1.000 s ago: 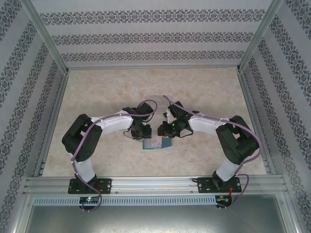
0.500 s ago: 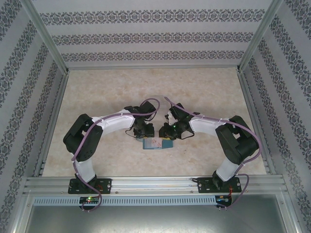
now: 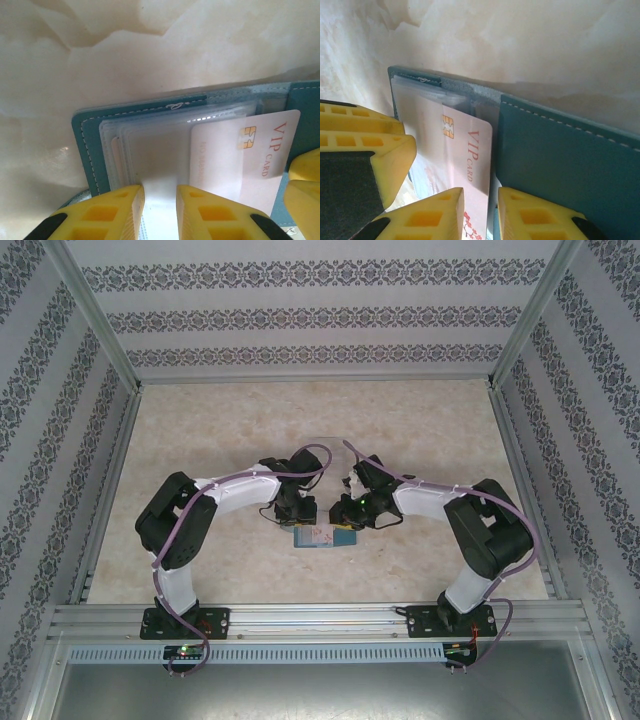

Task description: Take the credit cards out of the card holder

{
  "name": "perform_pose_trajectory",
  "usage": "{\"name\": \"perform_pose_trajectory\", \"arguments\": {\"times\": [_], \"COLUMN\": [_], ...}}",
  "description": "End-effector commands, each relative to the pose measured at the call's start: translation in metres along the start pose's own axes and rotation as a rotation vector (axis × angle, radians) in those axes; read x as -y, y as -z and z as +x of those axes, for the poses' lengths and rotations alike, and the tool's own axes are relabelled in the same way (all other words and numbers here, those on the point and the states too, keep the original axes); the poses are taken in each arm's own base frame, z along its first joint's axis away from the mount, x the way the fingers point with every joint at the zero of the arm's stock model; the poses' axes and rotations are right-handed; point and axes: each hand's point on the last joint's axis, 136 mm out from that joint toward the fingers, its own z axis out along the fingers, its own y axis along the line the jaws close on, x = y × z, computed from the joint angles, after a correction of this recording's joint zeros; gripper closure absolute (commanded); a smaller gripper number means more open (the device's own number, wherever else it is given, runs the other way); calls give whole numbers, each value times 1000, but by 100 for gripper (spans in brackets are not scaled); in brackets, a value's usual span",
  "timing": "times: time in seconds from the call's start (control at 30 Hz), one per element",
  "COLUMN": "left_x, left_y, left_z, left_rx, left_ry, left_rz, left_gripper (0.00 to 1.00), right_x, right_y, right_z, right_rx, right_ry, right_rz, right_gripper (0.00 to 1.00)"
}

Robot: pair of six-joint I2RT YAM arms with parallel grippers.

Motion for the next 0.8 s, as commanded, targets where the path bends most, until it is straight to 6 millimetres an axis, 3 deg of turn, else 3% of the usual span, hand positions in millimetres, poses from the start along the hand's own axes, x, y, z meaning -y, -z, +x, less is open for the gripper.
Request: {"name": "perform_pose_trajectory", "arguments": {"times": [0.0, 0.77], "left_x": [-27, -31], "left_y": [-25, -34], "left_z": [28, 34], "left_rx": [-119, -156], "left_ry": [-8, -11], "left_rz": [-116, -129], "left_gripper": [75, 77], "right_x": [3, -5], "right_y": [-6, -13], "right_z": [1, -2], "right_rx": [-19, -21], "right_ry": [-27, -16], "right_rz": [-35, -162], "right_gripper": [75, 77]}}
